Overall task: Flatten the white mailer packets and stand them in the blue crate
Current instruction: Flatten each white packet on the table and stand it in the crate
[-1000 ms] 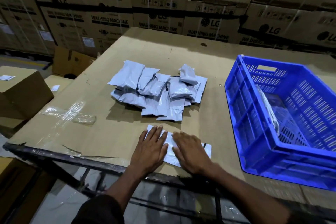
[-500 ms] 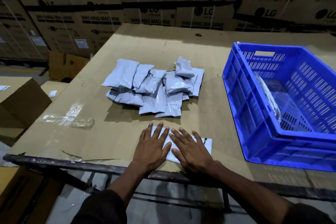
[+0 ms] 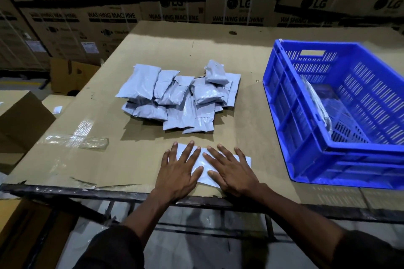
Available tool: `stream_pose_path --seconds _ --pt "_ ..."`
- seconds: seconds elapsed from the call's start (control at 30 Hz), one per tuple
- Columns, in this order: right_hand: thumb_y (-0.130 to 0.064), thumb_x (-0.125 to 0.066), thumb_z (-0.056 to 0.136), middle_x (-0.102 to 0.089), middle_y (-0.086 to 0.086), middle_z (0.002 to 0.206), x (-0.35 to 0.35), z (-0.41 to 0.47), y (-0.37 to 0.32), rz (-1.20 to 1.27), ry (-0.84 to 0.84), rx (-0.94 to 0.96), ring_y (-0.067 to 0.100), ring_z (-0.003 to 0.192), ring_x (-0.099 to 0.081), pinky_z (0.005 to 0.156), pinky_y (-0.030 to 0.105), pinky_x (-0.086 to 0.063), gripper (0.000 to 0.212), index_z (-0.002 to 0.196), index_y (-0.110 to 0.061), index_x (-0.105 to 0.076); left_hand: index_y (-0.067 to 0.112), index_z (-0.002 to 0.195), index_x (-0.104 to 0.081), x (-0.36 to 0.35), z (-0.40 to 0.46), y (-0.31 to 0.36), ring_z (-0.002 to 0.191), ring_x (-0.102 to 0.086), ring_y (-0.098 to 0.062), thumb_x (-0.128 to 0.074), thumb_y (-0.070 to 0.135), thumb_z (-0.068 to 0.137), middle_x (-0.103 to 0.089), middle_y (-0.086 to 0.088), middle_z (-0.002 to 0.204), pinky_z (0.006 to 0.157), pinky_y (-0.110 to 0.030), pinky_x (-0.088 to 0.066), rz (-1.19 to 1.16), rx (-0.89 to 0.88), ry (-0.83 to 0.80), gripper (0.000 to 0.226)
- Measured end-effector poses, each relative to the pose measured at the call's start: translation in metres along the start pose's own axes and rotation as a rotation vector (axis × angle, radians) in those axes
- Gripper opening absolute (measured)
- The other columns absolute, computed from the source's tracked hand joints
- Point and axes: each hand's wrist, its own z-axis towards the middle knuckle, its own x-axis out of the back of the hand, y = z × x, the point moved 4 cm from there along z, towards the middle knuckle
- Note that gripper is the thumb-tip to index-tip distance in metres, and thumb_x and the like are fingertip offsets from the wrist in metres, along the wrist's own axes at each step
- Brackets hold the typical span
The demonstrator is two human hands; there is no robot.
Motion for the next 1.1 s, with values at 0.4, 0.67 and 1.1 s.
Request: stream_pose_path --seconds 0.4,0.67,1.1 --pt "-0.056 -0.030 0.103 -0.027 -0.007 0.163 0.006 -0.012 0.003 0.048 0.046 0.038 0.021 0.149 -0.023 0.116 0.052 -0.023 0.055 0.153 -0.033 -0.035 0.026 0.161 -0.030 0.002 -0.009 0.004 0.155 -0.021 -0.037 -0.018 0.068 0.101 -0.018 0.010 0.171 0.118 -0.065 -0.021 -0.037 0.037 0.011 0.075" --pt "-0.037 -0.043 0.103 -0.060 -0.006 0.137 0.033 -0.010 0.001 0.272 0.184 0.031 0.022 0.122 -0.054 0.095 0.039 -0.041 0.040 0.141 -0.025 -0.052 0.018 0.143 -0.051 0.014 -0.021 0.010 0.141 -0.042 -0.037 -0.064 0.039 0.082 -0.042 -0.010 0.158 0.105 -0.062 -0.040 -0.046 -0.060 0.277 0.065" --pt "-0.025 -0.055 0.094 -0.060 -0.017 0.133 0.042 -0.021 -0.035 -0.345 -0.047 0.648 0.042 0.150 -0.018 0.109 0.066 -0.027 0.014 0.097 -0.029 -0.067 0.022 0.125 -0.060 0.018 -0.022 0.006 0.132 -0.051 -0.035 -0.078 0.006 0.066 -0.061 -0.006 0.137 0.104 -0.064 -0.034 -0.001 0.051 0.362 0.063"
